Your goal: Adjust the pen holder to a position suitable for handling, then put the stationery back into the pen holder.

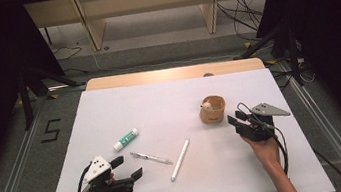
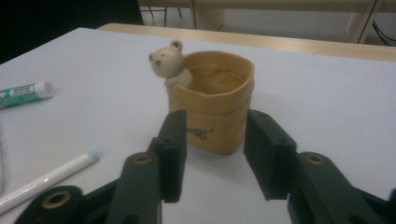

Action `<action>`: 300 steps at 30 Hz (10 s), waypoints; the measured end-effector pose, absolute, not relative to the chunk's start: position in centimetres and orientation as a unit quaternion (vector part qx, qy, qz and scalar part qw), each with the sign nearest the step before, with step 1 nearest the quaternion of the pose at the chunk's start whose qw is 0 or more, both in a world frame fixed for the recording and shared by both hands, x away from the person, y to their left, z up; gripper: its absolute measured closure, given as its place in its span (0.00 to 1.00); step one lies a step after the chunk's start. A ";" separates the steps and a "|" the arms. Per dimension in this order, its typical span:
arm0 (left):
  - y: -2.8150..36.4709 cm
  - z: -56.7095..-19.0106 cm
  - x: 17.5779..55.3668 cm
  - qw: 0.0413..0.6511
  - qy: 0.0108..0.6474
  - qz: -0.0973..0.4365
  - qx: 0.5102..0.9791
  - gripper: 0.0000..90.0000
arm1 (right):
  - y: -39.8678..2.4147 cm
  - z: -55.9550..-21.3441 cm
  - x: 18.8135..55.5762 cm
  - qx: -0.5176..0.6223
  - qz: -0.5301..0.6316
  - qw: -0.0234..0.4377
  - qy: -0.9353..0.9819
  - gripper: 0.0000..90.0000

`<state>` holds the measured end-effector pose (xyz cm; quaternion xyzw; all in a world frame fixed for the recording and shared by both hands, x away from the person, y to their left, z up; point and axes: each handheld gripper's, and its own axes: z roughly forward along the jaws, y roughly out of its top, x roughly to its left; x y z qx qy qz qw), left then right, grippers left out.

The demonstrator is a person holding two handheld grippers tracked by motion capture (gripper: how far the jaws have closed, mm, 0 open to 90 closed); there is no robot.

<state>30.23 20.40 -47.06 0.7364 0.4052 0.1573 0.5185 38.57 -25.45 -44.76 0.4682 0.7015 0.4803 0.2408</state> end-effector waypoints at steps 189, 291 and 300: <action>24.7 -46.1 38.8 0.414 0.478 0.176 0.754 0.17 | -19.6 -45.2 33.0 0.391 0.521 0.132 0.747 0.30; 20.2 -42.6 39.9 0.271 0.332 0.049 0.902 0.72 | -18.3 -44.9 31.2 0.357 0.513 0.144 0.767 0.28; 16.7 -42.6 38.6 0.266 0.286 0.018 0.920 0.72 | -17.5 -44.8 30.9 0.340 0.513 0.141 0.776 0.27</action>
